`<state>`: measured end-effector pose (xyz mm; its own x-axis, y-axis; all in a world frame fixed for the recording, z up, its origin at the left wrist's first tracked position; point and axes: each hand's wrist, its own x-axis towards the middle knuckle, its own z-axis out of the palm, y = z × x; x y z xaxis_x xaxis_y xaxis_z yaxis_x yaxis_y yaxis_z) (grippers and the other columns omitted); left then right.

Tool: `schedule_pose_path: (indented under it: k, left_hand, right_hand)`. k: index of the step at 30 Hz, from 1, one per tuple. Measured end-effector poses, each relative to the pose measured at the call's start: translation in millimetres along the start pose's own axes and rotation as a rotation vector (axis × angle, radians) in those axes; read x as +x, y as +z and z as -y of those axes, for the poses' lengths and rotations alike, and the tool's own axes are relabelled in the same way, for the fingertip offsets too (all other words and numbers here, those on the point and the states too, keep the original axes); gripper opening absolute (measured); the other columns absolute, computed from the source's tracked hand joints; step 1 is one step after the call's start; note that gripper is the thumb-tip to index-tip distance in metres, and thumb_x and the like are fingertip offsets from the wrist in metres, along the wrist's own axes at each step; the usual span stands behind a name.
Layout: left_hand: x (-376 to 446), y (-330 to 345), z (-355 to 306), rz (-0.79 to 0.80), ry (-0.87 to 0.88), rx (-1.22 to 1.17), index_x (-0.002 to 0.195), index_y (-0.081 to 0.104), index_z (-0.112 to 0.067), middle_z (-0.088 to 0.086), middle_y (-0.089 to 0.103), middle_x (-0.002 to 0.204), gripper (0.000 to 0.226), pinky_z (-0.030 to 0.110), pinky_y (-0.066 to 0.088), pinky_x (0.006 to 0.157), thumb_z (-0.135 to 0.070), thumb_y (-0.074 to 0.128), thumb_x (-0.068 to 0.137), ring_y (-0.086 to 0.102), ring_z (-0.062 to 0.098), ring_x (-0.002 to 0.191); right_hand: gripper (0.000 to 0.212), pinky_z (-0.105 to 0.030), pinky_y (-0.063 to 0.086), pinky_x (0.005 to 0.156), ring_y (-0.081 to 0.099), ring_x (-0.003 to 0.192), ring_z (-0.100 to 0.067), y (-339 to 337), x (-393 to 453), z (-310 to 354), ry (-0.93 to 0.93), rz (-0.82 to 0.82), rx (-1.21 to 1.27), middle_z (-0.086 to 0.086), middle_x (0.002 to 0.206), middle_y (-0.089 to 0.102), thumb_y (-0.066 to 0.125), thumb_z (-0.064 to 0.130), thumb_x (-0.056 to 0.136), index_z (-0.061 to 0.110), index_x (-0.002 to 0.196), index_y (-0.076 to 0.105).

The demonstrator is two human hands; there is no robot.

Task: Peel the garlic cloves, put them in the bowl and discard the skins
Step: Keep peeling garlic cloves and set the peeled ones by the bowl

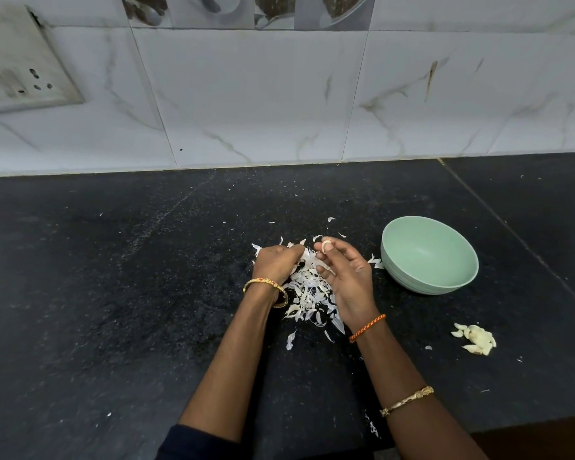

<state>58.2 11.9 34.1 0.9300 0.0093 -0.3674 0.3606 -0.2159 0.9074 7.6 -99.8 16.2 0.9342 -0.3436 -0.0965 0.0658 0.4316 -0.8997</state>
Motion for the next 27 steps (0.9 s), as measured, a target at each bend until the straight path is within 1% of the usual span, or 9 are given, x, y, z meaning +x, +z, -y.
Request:
schedule_pose_path:
  k: [3, 5, 7, 9, 12, 17, 21, 24, 27]
  left_hand:
    - [2.9, -5.7, 3.3, -0.044, 0.048, 0.037, 0.057, 0.046, -0.018, -0.004, 0.031, 0.05, 0.026, 0.025, 0.024, 0.048, -0.023, 0.062, 0.077, 0.025, 0.013, 0.047]
    - [3.6, -5.0, 3.5, -0.041, 0.108, 0.036, 0.049, 0.046, -0.019, -0.005, 0.033, 0.047, 0.035, 0.026, 0.031, 0.053, -0.026, 0.062, 0.079, 0.027, 0.012, 0.045]
    - [2.7, -2.3, 2.7, -0.018, 0.189, -0.01, 0.05, 0.056, -0.015, -0.003, 0.046, 0.047, 0.034, 0.026, 0.041, 0.06, -0.025, 0.069, 0.08, 0.039, 0.01, 0.046]
    - [1.2, -0.2, 3.0, 0.029, 0.252, -0.072, 0.062, 0.069, -0.01, 0.002, 0.062, 0.061, 0.019, 0.025, 0.046, 0.066, -0.019, 0.078, 0.076, 0.052, 0.01, 0.059]
    - [-1.2, -2.3, 3.8, 0.087, 0.296, -0.11, 0.075, 0.073, -0.009, 0.005, 0.07, 0.073, 0.006, 0.018, 0.049, 0.066, -0.009, 0.08, 0.073, 0.059, 0.008, 0.065]
    - [-2.6, -4.5, -3.0, 0.128, 0.303, -0.082, 0.078, 0.073, -0.016, -0.005, 0.071, 0.078, 0.005, 0.008, 0.047, 0.066, -0.012, 0.073, 0.081, 0.064, 0.002, 0.074]
    - [-3.7, -0.8, -4.4, 0.159, 0.282, -0.092, 0.075, 0.074, -0.014, -0.005, 0.071, 0.074, 0.007, 0.007, 0.048, 0.065, -0.019, 0.076, 0.08, 0.065, 0.0, 0.071]
    - [-4.8, 0.3, -2.0, 0.157, 0.293, -0.119, 0.08, 0.073, -0.008, -0.004, 0.07, 0.074, 0.004, 0.007, 0.048, 0.063, -0.011, 0.075, 0.08, 0.064, -0.003, 0.065]
    - [-5.5, -0.9, -1.4, 0.197, 0.306, -0.115, 0.088, 0.073, -0.006, -0.003, 0.07, 0.079, 0.008, 0.005, 0.046, 0.063, -0.008, 0.073, 0.08, 0.065, -0.003, 0.07]
  right_hand:
    - [0.013, -0.022, 0.053, 0.069, 0.064, 0.08, -0.006, -5.2, 5.1, 8.6, 0.023, 0.058, -0.005, 0.002, 0.087, 0.073, 0.057, 0.005, 0.092, 0.012, 0.099, 0.067]
    - [0.015, -0.023, 0.053, 0.069, 0.063, 0.08, -0.005, -6.6, 6.4, 12.7, 0.052, 0.113, -0.034, 0.002, 0.088, 0.072, 0.058, 0.004, 0.091, 0.012, 0.099, 0.069]
    - [0.016, -0.023, 0.055, 0.07, 0.063, 0.079, -0.007, -6.1, 7.5, 13.7, 0.085, 0.136, -0.02, 0.0, 0.088, 0.071, 0.059, 0.002, 0.09, 0.01, 0.098, 0.07]
    - [0.016, -0.024, 0.056, 0.071, 0.065, 0.079, -0.01, -5.3, 8.7, 14.4, 0.106, 0.148, 0.005, -0.004, 0.086, 0.071, 0.059, -0.002, 0.089, 0.006, 0.097, 0.07]
    - [0.015, -0.023, 0.057, 0.071, 0.068, 0.076, -0.014, -7.9, 10.0, 15.6, 0.112, 0.153, 0.003, -0.01, 0.081, 0.072, 0.058, -0.006, 0.088, 0.0, 0.098, 0.068]
    - [0.014, -0.023, 0.057, 0.069, 0.068, 0.075, -0.016, -12.4, 11.8, 16.2, 0.085, 0.128, -0.056, -0.01, 0.079, 0.071, 0.059, -0.007, 0.087, 0.001, 0.094, 0.069]
    - [0.015, -0.024, 0.058, 0.072, 0.069, 0.079, -0.016, -11.9, 11.2, 15.1, 0.042, 0.127, -0.077, -0.011, 0.087, 0.071, 0.06, -0.009, 0.086, 0.001, 0.092, 0.068]
    - [0.014, -0.027, 0.058, 0.079, 0.069, 0.086, -0.019, -12.2, 10.1, 13.7, 0.012, 0.131, -0.116, -0.015, 0.093, 0.071, 0.064, -0.009, 0.083, 0.001, 0.091, 0.069]
    - [0.013, -0.026, 0.057, 0.08, 0.069, 0.089, -0.021, -12.2, 9.4, 14.8, 0.017, 0.109, -0.099, -0.016, 0.093, 0.07, 0.066, -0.009, 0.081, -0.001, 0.092, 0.068]
